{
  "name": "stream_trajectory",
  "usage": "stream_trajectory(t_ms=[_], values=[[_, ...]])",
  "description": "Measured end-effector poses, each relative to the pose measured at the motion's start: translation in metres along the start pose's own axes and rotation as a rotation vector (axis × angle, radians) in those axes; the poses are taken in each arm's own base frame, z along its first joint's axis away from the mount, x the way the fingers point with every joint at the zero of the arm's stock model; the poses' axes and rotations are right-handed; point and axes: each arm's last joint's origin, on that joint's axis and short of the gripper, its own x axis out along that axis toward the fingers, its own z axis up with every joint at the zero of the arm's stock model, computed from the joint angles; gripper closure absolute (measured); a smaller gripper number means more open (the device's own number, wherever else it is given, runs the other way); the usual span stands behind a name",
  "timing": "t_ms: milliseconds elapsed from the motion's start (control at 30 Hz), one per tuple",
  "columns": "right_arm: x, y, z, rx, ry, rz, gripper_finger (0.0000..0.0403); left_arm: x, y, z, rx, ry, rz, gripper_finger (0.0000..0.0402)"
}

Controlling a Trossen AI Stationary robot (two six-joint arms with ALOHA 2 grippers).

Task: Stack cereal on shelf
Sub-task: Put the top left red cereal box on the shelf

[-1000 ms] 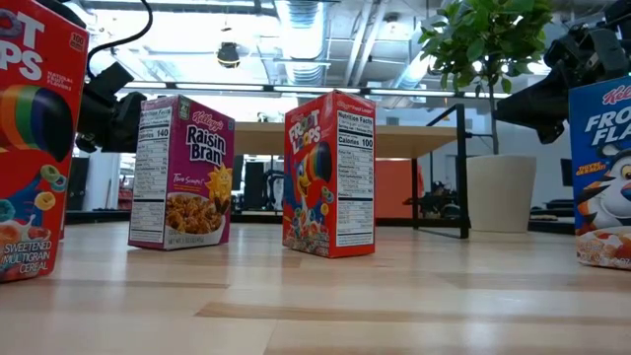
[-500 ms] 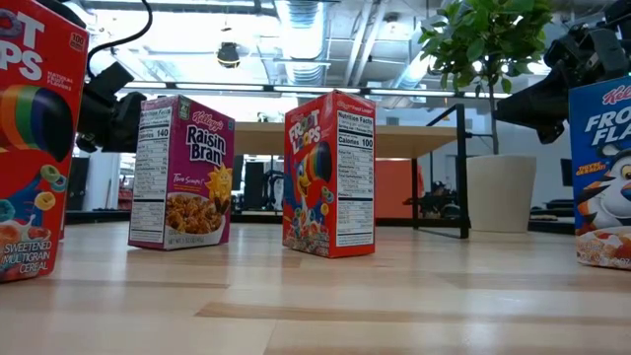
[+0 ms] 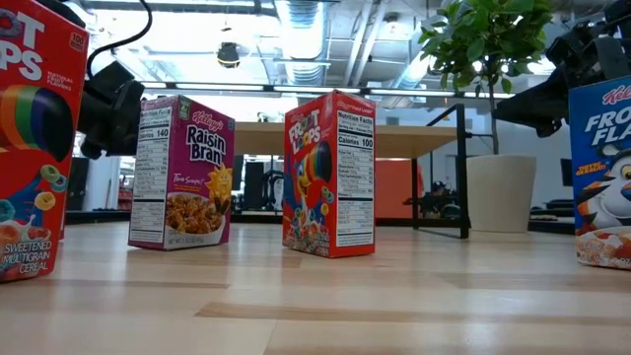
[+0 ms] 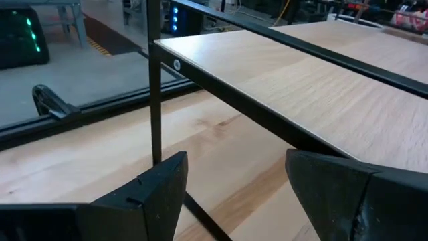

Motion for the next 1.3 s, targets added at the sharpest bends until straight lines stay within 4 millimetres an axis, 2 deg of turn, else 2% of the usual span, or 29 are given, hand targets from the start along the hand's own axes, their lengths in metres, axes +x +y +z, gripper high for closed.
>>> stream_trajectory(t_ms=[467, 533, 700, 900, 967, 1067, 1200, 1300], values=[[0.0, 0.0, 0.0, -0.002, 0.0, 0.0, 0.027, 0.0, -0.001, 0.002, -0.045, 0.011, -0.021, 0.0158], [0.0, 0.0, 0.001, -0.001, -0.008, 0.001, 0.0268, -0.002, -0.003, 0.012, -0.016, 0.003, -0.024, 0.0158], [0.0, 0.0, 0.002, 0.003, -0.023, 0.003, 0.0262, -0.014, -0.008, 0.057, 0.05, -0.04, -0.038, 0.0158], [0.0, 0.001, 0.005, 0.072, -0.059, 0.009, 0.0259, -0.044, -0.001, 0.112, 0.122, 0.057, -0.027, 0.0158], [0.0, 0.001, 0.004, 0.111, -0.054, 0.009, 0.0261, -0.057, 0.002, 0.128, 0.099, 0.103, -0.111, 0.0158], [0.0, 0.001, 0.004, 0.128, -0.051, 0.009, 0.0265, -0.072, -0.001, 0.148, 0.03, 0.13, -0.334, 0.0158], [0.0, 0.001, 0.004, 0.129, -0.051, 0.01, 0.0268, -0.075, -0.011, 0.155, -0.015, 0.227, -0.589, 0.0158], [0.0, 0.001, 0.004, 0.129, -0.051, 0.01, 0.0269, -0.068, -0.021, 0.154, -0.037, 0.33, -0.688, 0.0158]])
